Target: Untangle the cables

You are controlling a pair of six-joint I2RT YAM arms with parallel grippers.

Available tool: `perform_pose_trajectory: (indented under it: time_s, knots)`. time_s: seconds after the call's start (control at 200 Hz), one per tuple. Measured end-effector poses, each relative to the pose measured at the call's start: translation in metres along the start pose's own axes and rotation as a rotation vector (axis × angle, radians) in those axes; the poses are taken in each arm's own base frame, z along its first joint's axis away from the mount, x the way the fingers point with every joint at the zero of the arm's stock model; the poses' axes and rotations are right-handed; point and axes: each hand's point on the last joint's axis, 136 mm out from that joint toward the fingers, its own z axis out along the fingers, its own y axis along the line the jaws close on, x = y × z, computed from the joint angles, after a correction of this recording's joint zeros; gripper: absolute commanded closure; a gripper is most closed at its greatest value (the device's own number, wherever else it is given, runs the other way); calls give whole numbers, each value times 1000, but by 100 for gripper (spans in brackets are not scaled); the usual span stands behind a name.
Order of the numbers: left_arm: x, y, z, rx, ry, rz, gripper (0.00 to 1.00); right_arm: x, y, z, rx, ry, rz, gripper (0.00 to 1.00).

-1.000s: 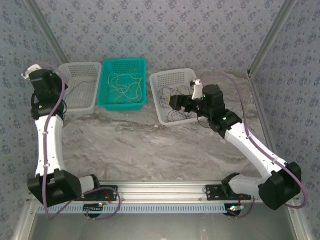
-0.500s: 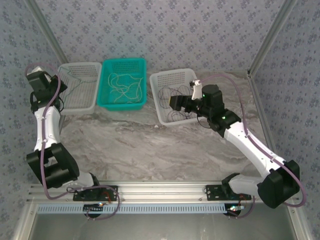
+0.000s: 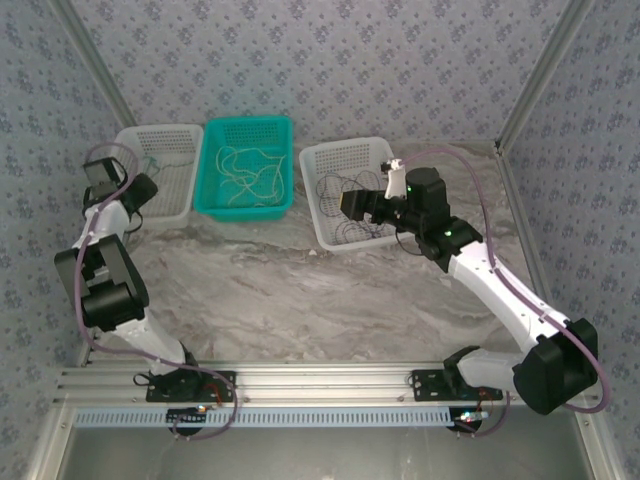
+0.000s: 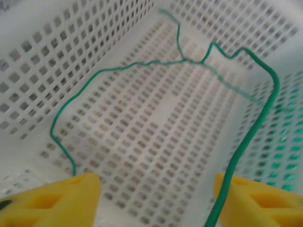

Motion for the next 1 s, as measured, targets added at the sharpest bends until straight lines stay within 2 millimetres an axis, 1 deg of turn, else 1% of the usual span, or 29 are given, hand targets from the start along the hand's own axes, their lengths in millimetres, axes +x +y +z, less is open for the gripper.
perform_pose_trajectory:
  time_s: [0.02, 0.04, 0.075, 0.16, 0.24, 0.33, 0.47, 0.525, 0.56, 0.595, 0.65, 0.7, 0.76, 0.79, 0.824, 0.899, 0.959, 0.999]
  knots:
    - [2, 1, 0, -5, 9, 2, 13, 0, 0, 0, -1, 0, 0, 13]
    - [4, 2, 0, -13, 15, 7, 7, 0, 0, 0, -1, 0, 0, 13]
    - [4, 2, -1, -22, 22, 9, 1, 0, 0, 0, -1, 1, 0, 13]
    - [2, -1, -7, -32, 20, 9, 1, -1, -3, -1, 5, -1, 1, 13]
    - [-2, -10, -23, -33, 6, 19, 1, -2, -6, -1, 13, -3, 4, 13]
    - [-14, -27, -55, -13, -46, 25, 1, -4, -10, -2, 23, -8, 9, 13]
    - [-38, -59, -118, 67, -182, 27, 1, -9, -21, -5, 51, -23, 20, 13]
    - [-40, -73, -144, 115, -235, 35, 1, -12, -31, -8, 85, -32, 29, 13]
    - [-36, -83, -160, 148, -260, 50, 1, -14, -38, -10, 112, -42, 34, 13]
    - [-28, -94, -174, 185, -277, 69, 1, -16, -49, -14, 153, -55, 38, 13]
    - [-7, -115, -194, 259, -289, 114, 1, -20, -68, -23, 231, -85, 35, 12]
    - [13, -129, -206, 312, -291, 156, 1, -23, -87, -35, 318, -122, 27, 12]
    - [45, -144, -215, 379, -274, 220, 1, -25, -110, -52, 428, -165, 17, 11]
    - [61, -148, -217, 403, -265, 254, 1, -24, -120, -60, 479, -183, 15, 10]
    - [81, -150, -216, 423, -254, 295, 1, -23, -134, -70, 542, -204, 13, 6]
    - [123, -148, -208, 442, -224, 381, 1, -16, -162, -90, 667, -242, 19, 5]
    - [157, -139, -196, 432, -198, 454, 1, -7, -187, -104, 784, -269, 36, 3]
    - [174, -131, -188, 416, -189, 494, 1, 1, -203, -113, 861, -282, 40, 3]
